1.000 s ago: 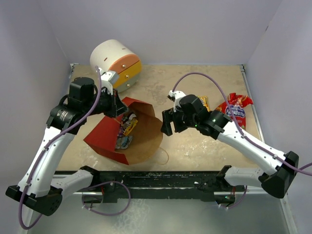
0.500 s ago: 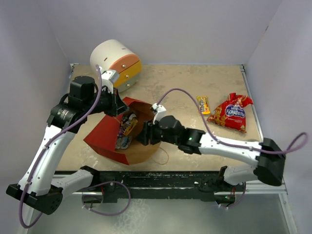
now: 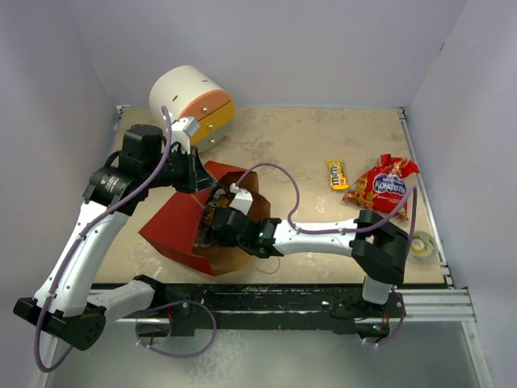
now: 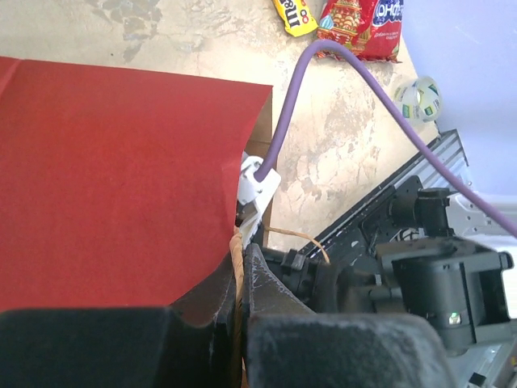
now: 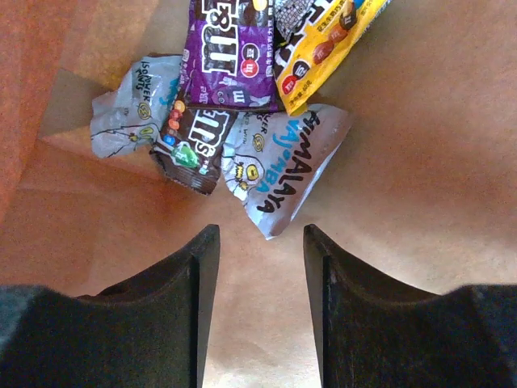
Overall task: Take the snacks out of the paper bag
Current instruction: Take out the snack from the paper bag.
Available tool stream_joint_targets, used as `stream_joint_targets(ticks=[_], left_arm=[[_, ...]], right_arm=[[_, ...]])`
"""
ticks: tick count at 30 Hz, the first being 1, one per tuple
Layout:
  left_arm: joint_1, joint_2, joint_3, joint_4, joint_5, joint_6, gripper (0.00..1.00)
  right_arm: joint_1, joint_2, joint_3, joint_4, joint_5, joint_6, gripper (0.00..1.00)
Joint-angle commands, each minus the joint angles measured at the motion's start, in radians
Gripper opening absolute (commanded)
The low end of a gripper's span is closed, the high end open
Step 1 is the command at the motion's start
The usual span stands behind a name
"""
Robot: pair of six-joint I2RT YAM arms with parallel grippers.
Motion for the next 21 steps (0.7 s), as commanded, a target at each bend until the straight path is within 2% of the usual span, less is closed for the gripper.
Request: stream_joint_targets(ticks=[1,7,11,21], left_arm=[[0.0,0.007,0.043,0.032,0.01,-0.071,0.0],[0.001,0.013,0.04,0.014,0.02,-0.071,0.0],[0.001,0.01,0.028,0.012,0.027,-0.074,0.0],[0.001,0.004,0.032,-0.015,0.035,-0.062,0.0]], right_arm=[[0.023,0.034,0.067,-0.131,0.135,0.186,0.49],[0.033,0.089,0.094,-0.213,0.178,0.358,0.49],[0.035,0.132,0.111,-0.208,0.19,0.434,0.49],[0.034,0.217,0.15,-0.116,0.183,0.487,0.47]])
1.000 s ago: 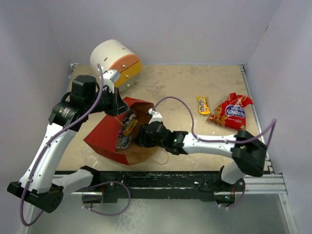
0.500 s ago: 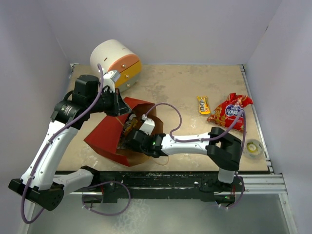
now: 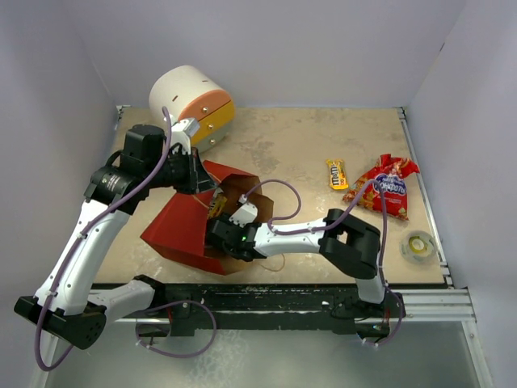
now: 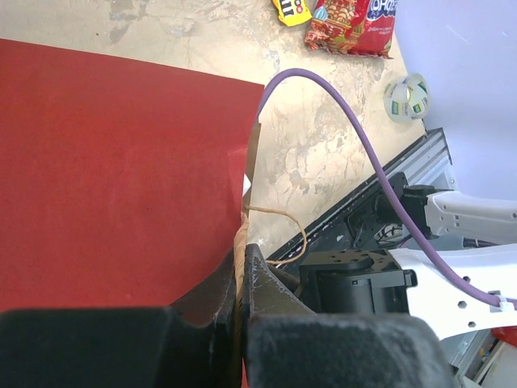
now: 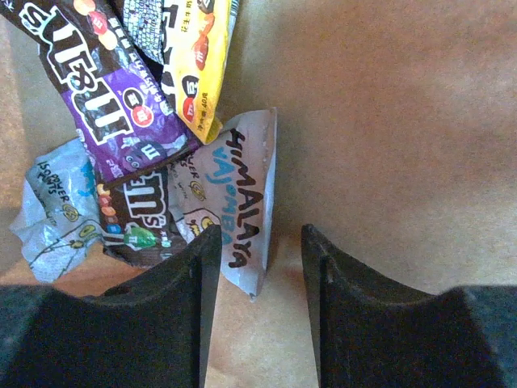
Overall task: Take the snacks out of the paper bag
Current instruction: Take out the snack from the paper bag.
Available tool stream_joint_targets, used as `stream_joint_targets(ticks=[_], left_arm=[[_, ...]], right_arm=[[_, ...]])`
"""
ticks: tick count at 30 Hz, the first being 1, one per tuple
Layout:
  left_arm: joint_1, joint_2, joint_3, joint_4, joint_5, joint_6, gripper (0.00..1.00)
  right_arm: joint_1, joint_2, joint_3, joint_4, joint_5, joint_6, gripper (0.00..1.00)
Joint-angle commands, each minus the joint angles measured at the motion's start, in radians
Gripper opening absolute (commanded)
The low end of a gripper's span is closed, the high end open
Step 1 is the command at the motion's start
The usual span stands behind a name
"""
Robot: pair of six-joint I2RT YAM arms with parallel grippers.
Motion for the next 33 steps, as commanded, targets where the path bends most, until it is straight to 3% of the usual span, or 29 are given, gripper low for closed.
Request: stream_joint_targets(ticks=[1,6,13,27,33], left_arm=[[0.0,-0.011,0.03,-0.001,0.015,-0.003,0.0],[0.001,-0.021,0.028,-0.015,0.006,-0.004,0.0],[0.002,-0.052,0.011,-0.03,-0.023,-0.016,0.0],[0.001,-0.09,-0.021,-0.016,-0.079,-0.008,0.0],[0.001,-0.085,-0.012,0.008,-0.094,-0.009,0.0]], right_arm=[[0.003,0.031,0.05,0.038,0.042,0.062,0.46],[-0.019,0.075,0.087,0.059,0.027,0.065,0.38],[-0.049,0.035,0.082,0.13,0.023,-0.056,0.0],[-0.074,-0.292,-0.071,0.108,0.115,-0.376,0.0],[-0.074,-0.428,-0.099,-0.022,0.159,-0.443,0.0]])
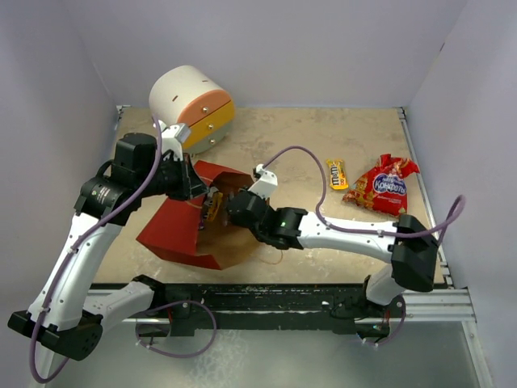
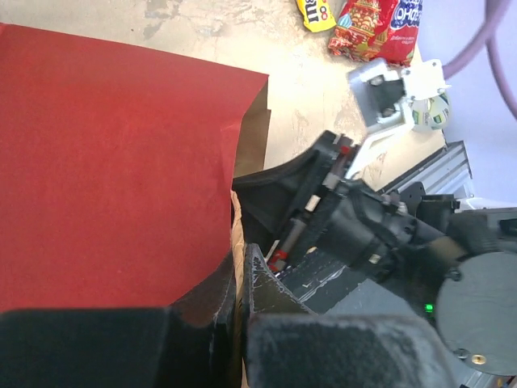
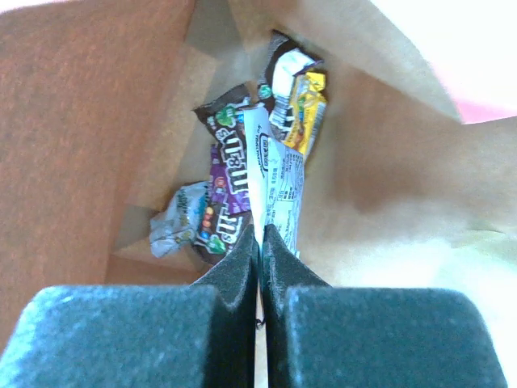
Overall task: Take the snacks out of the paper bag
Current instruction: Take out the snack from the paper bag.
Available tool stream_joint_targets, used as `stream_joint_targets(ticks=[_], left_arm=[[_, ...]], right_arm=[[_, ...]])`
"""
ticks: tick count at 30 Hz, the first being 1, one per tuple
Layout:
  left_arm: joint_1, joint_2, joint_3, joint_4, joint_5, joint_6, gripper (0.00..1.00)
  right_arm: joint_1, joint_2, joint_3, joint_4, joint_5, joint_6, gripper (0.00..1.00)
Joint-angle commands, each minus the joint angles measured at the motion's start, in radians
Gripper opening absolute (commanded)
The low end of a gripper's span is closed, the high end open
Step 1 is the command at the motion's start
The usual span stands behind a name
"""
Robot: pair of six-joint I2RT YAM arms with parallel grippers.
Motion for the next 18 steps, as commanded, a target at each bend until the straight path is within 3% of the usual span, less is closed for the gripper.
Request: stream_joint_targets(ticks=[1,11,18], left_arm=[[0.002,-0.007,0.01,0.062,-0.017,-0.002,0.0],[0.001,0.035,0.009,0.076,-0.047,0.022,0.0],[0.001,0.056,0.007,0.084,-0.044,0.048,0.0]], right_arm=[[-0.001,-0.102,-0.012,-0.144,0.101,-0.08,0.0],[-0.001,-0.4,-0.037,-0.433,0.189,-0.284,0.0],[-0.037,-0.683,-0.151,-0.487,0.429,-0.34,0.0]])
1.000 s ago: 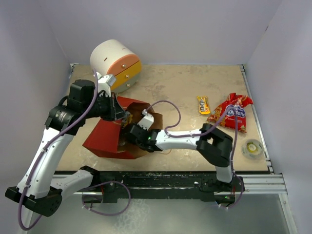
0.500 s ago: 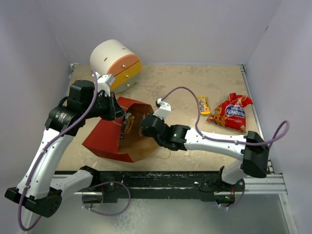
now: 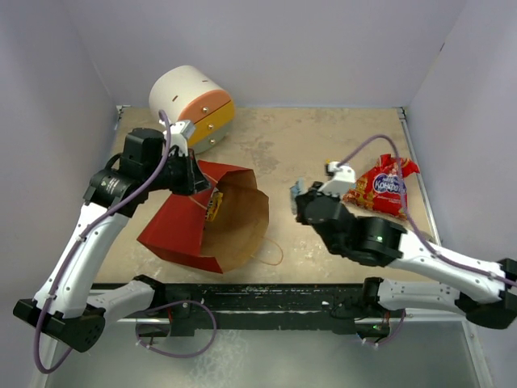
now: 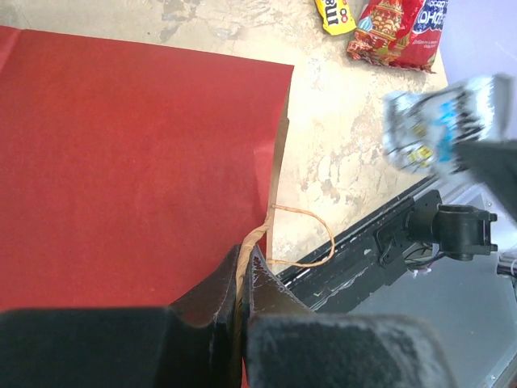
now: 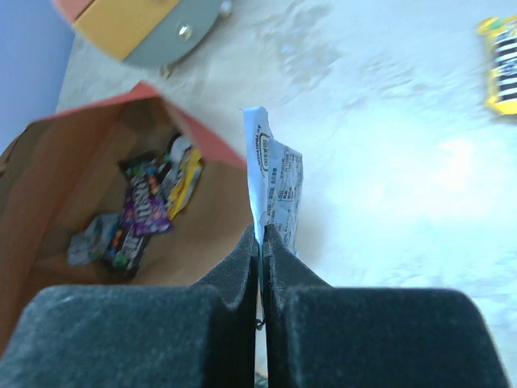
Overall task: Take the snacks out of the paper bag
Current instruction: Place the snack at the center of the board.
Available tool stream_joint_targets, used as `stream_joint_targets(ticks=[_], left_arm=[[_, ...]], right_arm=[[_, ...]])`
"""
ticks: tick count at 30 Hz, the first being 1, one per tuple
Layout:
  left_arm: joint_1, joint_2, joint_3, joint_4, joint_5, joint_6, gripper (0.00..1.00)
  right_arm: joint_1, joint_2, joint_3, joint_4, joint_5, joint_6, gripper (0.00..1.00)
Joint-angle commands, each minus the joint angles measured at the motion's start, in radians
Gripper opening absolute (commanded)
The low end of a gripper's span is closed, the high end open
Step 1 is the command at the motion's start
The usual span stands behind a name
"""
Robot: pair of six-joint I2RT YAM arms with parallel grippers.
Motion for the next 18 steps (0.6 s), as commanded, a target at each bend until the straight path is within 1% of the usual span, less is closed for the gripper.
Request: stream_joint_targets(ticks=[1,4,6,8,9,10,11,13,16,18], left_arm=[[0.002,0.004,0.008,0.055,-0.01,0.036,0.0],[0.002,0.004,0.009,0.061,-0.004,0.043,0.0],[0.001,0.004,-0.004,0.072,0.001,0.046,0.0],[0.0,0.005,-0.015,0.078,0.008,0.049,0.0],[0.001,0.007,-0.014,0.078,0.011,0.049,0.0],[0.001,0.009,-0.015,0.077,0.015,0.047,0.0],[0.001,0.013,-0.014,0.076,0.024,0.046,0.0],[0.0,0.018,-0.011,0.071,0.039,0.043,0.0],[0.002,0.021,-0.013,0.064,0.05,0.044,0.0],[0.002,0.02,-0.014,0.059,0.047,0.048,0.0]], right_arm=[[-0.074,-0.149,-0.073,-0.043,0.219,-0.096,0.0],[-0.253,-0.157,-0.074,0.039,0.167,-0.22,0.0],[-0.362,-0.107,-0.072,0.103,0.129,-0.322,0.0],[-0.453,-0.016,-0.03,0.14,0.11,-0.402,0.0],[-0.492,0.057,0.009,0.145,0.107,-0.438,0.0],[-0.528,0.094,0.034,0.15,0.104,-0.456,0.0],[-0.561,0.167,0.079,0.153,0.095,-0.473,0.0],[-0.632,0.262,0.132,0.178,0.051,-0.524,0.0],[-0.714,0.403,0.208,0.17,0.053,-0.574,0.0],[-0.77,0.489,0.256,0.135,0.064,-0.586,0.0]])
